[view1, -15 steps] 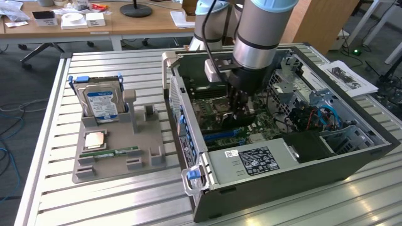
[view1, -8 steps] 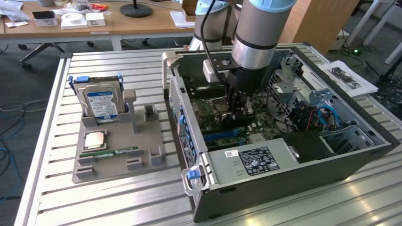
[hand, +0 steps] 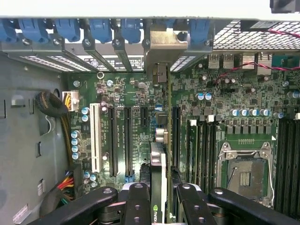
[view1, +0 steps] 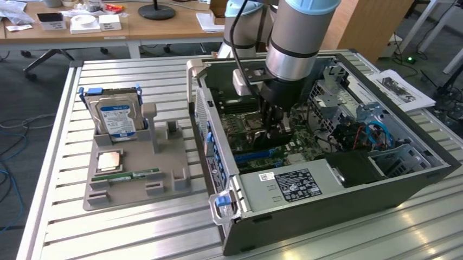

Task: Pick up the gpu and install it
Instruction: 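Insert the gpu into the slot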

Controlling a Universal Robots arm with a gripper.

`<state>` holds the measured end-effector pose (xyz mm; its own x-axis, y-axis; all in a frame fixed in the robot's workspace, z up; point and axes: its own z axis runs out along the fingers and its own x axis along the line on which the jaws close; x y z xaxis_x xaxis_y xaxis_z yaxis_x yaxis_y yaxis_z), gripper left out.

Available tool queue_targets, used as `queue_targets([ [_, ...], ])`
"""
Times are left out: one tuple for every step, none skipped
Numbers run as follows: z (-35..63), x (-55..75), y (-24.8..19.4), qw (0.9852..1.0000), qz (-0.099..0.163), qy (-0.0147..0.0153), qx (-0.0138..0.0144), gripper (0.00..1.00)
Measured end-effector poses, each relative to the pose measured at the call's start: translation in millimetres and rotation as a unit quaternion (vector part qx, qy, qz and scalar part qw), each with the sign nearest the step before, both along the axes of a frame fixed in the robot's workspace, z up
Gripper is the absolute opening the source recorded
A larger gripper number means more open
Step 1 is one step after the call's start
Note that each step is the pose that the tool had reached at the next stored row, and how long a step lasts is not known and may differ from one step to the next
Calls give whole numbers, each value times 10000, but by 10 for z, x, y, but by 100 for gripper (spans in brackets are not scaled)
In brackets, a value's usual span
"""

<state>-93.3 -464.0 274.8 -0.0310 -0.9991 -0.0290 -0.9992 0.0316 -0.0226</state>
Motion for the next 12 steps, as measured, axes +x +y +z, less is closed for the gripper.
queue_targets([
  [0,-6,0,10000,0,-1,0,27],
  [0,-15,0,10000,1,-3,0,27],
  [-1,-25,0,10000,0,-4,0,27],
  [-1,-34,0,10000,0,-7,0,27],
  [-2,-42,0,10000,1,-9,0,27],
  [-3,-50,0,10000,1,-11,0,27],
  [-5,-56,0,10000,1,-14,1,27],
  [-9,-60,0,10000,1,-17,0,27],
  [-13,-64,-1,10000,1,-19,0,27],
  [-16,-65,-1,10000,1,-20,-1,27],
  [-18,-65,-1,10000,1,-20,-1,27],
  [-19,-65,-1,10000,1,-20,-1,27],
])
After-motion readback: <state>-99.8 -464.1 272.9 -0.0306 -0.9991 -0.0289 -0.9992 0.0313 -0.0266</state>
